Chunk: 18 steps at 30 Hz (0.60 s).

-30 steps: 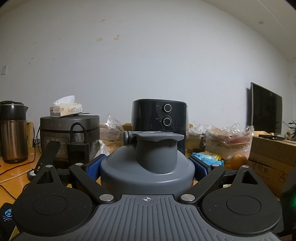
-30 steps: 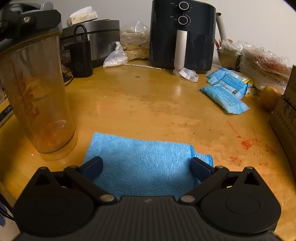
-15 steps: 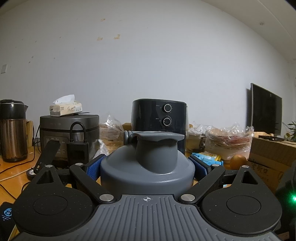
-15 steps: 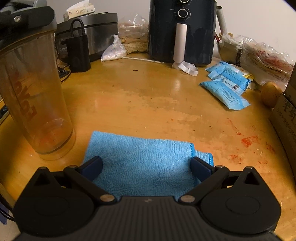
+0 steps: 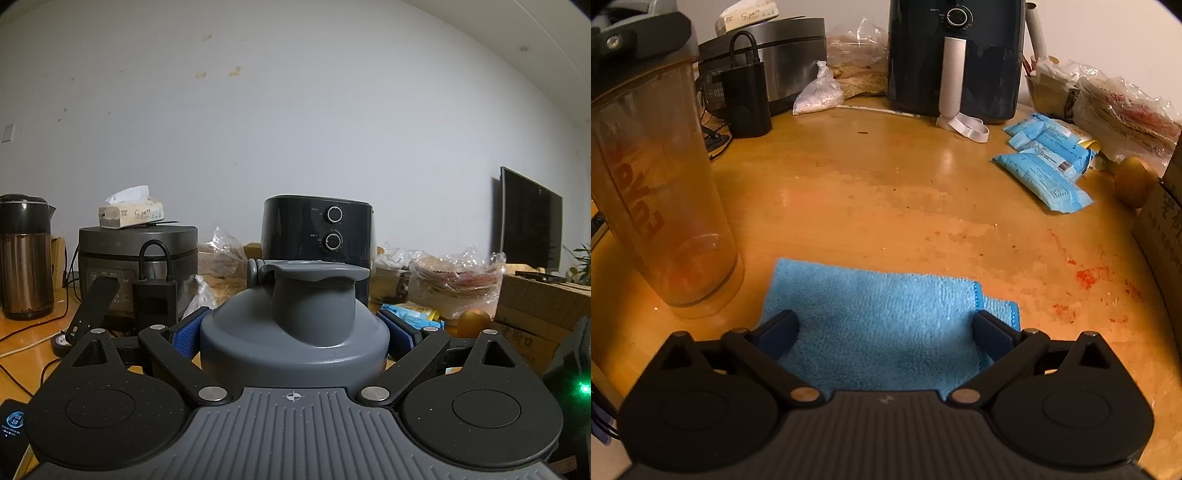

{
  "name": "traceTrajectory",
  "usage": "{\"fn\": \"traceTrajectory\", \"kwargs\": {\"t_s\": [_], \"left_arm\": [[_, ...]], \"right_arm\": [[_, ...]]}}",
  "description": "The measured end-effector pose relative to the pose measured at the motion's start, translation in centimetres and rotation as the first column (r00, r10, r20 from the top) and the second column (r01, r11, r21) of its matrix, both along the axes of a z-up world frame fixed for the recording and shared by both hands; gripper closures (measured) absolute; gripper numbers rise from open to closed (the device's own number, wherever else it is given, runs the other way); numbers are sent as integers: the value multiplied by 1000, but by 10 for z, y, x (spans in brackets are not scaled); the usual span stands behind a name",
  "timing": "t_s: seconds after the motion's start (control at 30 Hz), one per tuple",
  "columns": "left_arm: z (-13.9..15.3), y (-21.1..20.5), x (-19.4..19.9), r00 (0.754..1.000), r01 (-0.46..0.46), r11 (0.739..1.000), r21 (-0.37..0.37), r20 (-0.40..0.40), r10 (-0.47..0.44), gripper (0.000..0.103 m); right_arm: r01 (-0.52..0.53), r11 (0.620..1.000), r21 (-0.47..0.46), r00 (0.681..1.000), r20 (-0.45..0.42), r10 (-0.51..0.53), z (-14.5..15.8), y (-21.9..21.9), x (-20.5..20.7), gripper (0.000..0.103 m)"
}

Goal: Clean container
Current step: 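Close the right tool, pinching a fold of the blue cloth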

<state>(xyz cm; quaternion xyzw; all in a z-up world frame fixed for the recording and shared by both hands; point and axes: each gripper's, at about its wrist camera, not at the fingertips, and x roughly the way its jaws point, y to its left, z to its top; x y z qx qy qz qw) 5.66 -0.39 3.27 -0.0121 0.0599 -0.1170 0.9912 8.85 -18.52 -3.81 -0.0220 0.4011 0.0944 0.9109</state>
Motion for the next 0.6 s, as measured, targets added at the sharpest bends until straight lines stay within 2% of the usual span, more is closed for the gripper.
{"fn": "traceTrajectory", "kwargs": {"t_s": [0.17,0.2,0.23,0.27,0.33,0.4,0.5,0.53,0.6], "left_arm": [[1,1,1,1000,-1,1000,-3,-6,1,8],[1,0,1,1000,0,1000,-2,-6,0,8],[0,0,1,1000,0,1000,-2,-6,0,8],[0,0,1,1000,0,1000,-1,-6,0,8],[0,0,2,1000,0,1000,0,-6,0,8],[0,-2,1,1000,0,1000,0,-5,0,8],[-1,-3,0,1000,0,1000,-1,-5,0,8],[-1,-3,0,1000,0,1000,-2,-6,0,8],[-1,-3,0,1000,1,1000,-2,-7,-1,8]], "right_arm": [[-5,1000,8,1000,3,5,4,3,-6,22],[-9,1000,10,1000,4,9,5,3,-7,28],[-10,1000,9,1000,6,10,6,4,-8,37],[-11,1000,10,1000,5,11,7,4,-9,42],[-11,1000,11,1000,6,11,10,5,-10,66],[-8,1000,6,1000,9,8,11,4,-11,74],[-21,1000,0,1000,13,21,10,4,-11,75],[-21,1000,3,1000,13,21,10,4,-11,78],[-19,1000,6,1000,21,19,10,4,-12,94]]}}
